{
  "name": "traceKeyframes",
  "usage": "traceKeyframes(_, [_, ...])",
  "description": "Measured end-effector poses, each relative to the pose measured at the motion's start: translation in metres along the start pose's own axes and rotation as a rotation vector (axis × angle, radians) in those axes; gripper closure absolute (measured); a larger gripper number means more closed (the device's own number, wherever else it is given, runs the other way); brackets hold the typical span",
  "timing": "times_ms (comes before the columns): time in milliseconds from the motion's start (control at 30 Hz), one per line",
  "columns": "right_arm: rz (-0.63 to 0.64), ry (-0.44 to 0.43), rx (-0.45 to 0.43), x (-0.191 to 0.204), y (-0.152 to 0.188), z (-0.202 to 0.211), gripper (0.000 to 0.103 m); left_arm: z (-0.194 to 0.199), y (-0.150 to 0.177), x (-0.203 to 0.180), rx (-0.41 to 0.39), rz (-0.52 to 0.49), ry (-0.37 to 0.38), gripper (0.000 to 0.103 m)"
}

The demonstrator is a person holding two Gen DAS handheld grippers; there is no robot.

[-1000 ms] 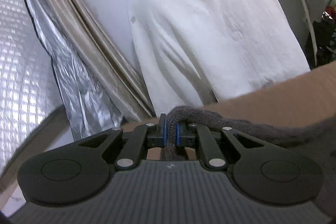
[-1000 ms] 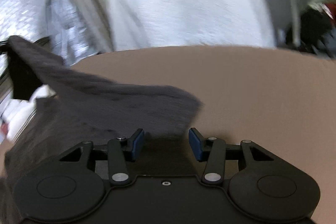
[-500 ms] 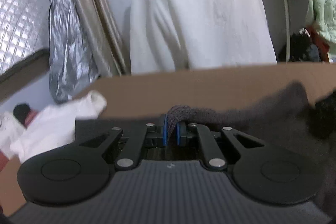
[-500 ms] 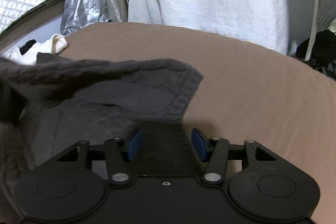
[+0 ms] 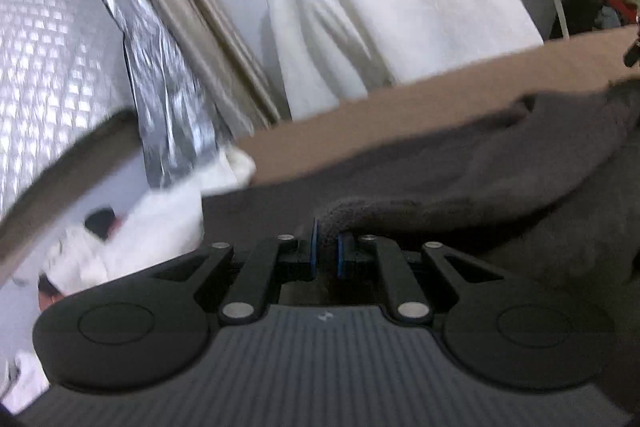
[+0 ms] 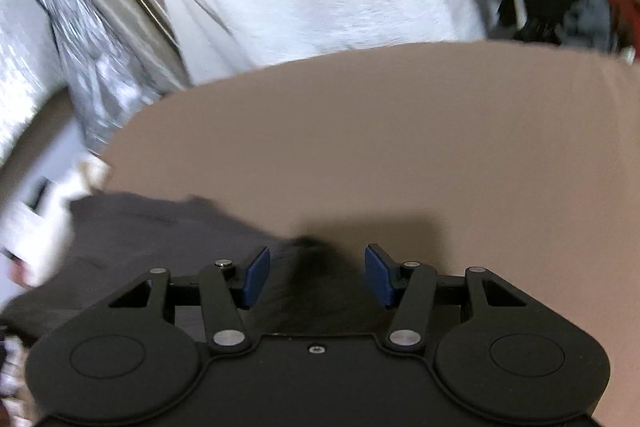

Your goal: Fold clothes

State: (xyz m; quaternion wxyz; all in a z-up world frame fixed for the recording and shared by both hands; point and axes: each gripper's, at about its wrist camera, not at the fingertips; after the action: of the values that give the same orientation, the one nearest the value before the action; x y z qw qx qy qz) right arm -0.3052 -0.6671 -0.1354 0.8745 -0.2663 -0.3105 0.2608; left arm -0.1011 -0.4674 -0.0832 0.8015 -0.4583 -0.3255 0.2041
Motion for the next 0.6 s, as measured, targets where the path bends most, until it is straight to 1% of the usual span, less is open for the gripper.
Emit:
traceKeyframes(33, [-0.023,-0.050,0.005,0.003,0.002,0.005,0.045,0.001,-0.010,0.001,-0.032,0.013,-0.006,0.094])
traceKeyframes(100, [-0.032,-0.131,0.046,0.012,0.008,0.004,0.045,0.005,-0.032,0.004,-0.104,0.041,-0.020,0.094])
traceKeyframes(167, [-0.052,-0.189,0.104,0.017,0.015,-0.001,0.044,0.013,-0.036,-0.002,-0.182,0.005,-0.043,0.093])
traceKeyframes(200, [-0.069,-0.213,0.138,0.018,0.018,-0.005,0.043,0.017,-0.037,-0.006,-0.222,-0.018,-0.055,0.090])
traceKeyframes(233, [-0.087,-0.236,0.172,0.019,0.021,-0.009,0.043,0.015,-0.033,-0.012,-0.222,-0.060,-0.068,0.090])
traceKeyframes(267, [-0.110,-0.254,0.202,0.019,0.026,-0.015,0.043,0.008,-0.024,-0.019,-0.181,-0.117,-0.083,0.090])
traceKeyframes(300, [-0.129,-0.259,0.219,0.020,0.030,-0.022,0.042,-0.006,-0.011,-0.027,-0.088,-0.188,-0.101,0.089])
traceKeyframes(333, [-0.148,-0.263,0.235,0.022,0.035,-0.028,0.042,-0.022,0.003,-0.034,0.023,-0.263,-0.118,0.089])
traceKeyframes(367, [-0.167,-0.268,0.252,0.023,0.039,-0.034,0.042,-0.035,0.016,-0.039,0.115,-0.313,-0.134,0.089])
traceKeyframes(400, [-0.186,-0.272,0.268,0.025,0.044,-0.041,0.042,-0.042,0.027,-0.039,0.156,-0.335,-0.134,0.089])
traceKeyframes(433, [-0.205,-0.277,0.284,0.026,0.048,-0.047,0.042,-0.046,0.037,-0.038,0.178,-0.349,-0.127,0.089])
traceKeyframes(467, [-0.208,-0.267,0.269,0.030,0.051,-0.051,0.042,-0.045,0.040,-0.036,0.163,-0.356,-0.130,0.089])
traceKeyframes(500, [-0.211,-0.257,0.255,0.033,0.053,-0.055,0.042,-0.041,0.041,-0.034,0.132,-0.360,-0.136,0.090])
traceKeyframes(533, [-0.214,-0.247,0.240,0.036,0.056,-0.059,0.041,-0.037,0.038,-0.031,0.107,-0.361,-0.157,0.090])
traceKeyframes(567, [-0.214,-0.246,0.211,0.038,0.055,-0.062,0.041,-0.032,0.032,-0.028,0.071,-0.350,-0.192,0.090])
traceKeyframes(600, [-0.214,-0.244,0.182,0.041,0.055,-0.065,0.041,-0.025,0.023,-0.025,0.009,-0.338,-0.239,0.090])
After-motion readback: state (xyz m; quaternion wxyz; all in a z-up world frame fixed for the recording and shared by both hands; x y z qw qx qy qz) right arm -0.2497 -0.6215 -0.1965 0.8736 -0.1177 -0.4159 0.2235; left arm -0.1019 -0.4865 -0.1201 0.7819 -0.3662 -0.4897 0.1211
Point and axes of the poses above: each gripper's, at about its wrist camera, not at the fingertips, and z roughly against the way its jaws point, x to its left, y to its underside, and after that the axes turned 8 degrees about z, right-handed
